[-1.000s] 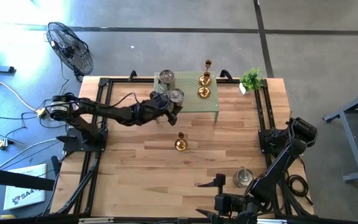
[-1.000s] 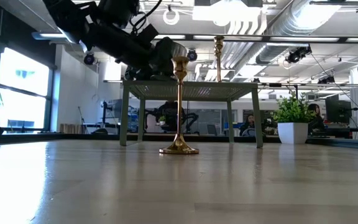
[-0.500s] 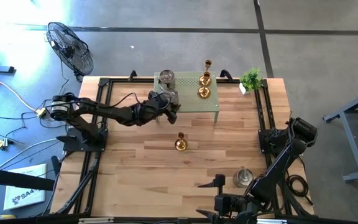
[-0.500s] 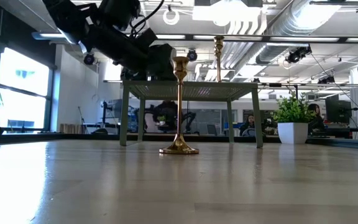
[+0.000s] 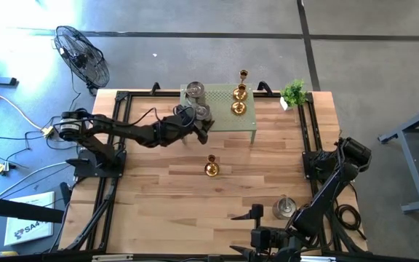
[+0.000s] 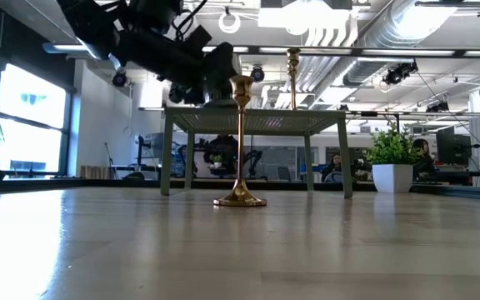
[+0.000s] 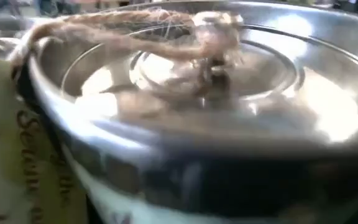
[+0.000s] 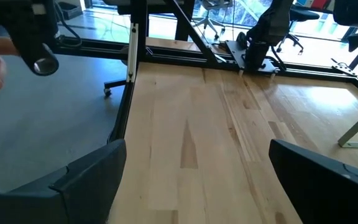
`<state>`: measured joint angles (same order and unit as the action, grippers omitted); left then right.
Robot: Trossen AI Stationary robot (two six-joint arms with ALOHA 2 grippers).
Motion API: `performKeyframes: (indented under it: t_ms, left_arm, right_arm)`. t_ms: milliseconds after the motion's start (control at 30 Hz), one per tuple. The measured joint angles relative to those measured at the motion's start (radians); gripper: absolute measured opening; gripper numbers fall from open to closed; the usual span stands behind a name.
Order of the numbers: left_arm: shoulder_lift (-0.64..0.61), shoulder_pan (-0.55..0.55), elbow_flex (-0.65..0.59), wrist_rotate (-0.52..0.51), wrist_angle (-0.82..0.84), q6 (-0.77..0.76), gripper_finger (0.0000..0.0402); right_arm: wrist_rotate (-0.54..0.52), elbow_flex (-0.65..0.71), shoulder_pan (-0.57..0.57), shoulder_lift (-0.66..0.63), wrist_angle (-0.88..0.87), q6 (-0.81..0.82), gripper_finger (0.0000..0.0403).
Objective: Pick & Place candle stick holders
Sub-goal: Put the left silver scented candle on the shelf
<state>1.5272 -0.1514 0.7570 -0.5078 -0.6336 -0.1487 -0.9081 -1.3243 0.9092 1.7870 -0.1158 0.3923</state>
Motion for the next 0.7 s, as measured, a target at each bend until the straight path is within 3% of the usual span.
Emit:
performKeyframes:
  t_ms: [300,700]
  left_arm:
    - [-0.001,0.0,0.002,-0.045,-0.109,0.07,0.038]
    - [-0.001,0.0,0.03,-0.088,-0.127,0.168,0.0378]
  right_arm:
    - [0.001,0.0,-0.006,0.0,0.0,0.0,0.0389]
    - [0.047,0.0,-0.026,0.0,0.0,-0.004,0.0389]
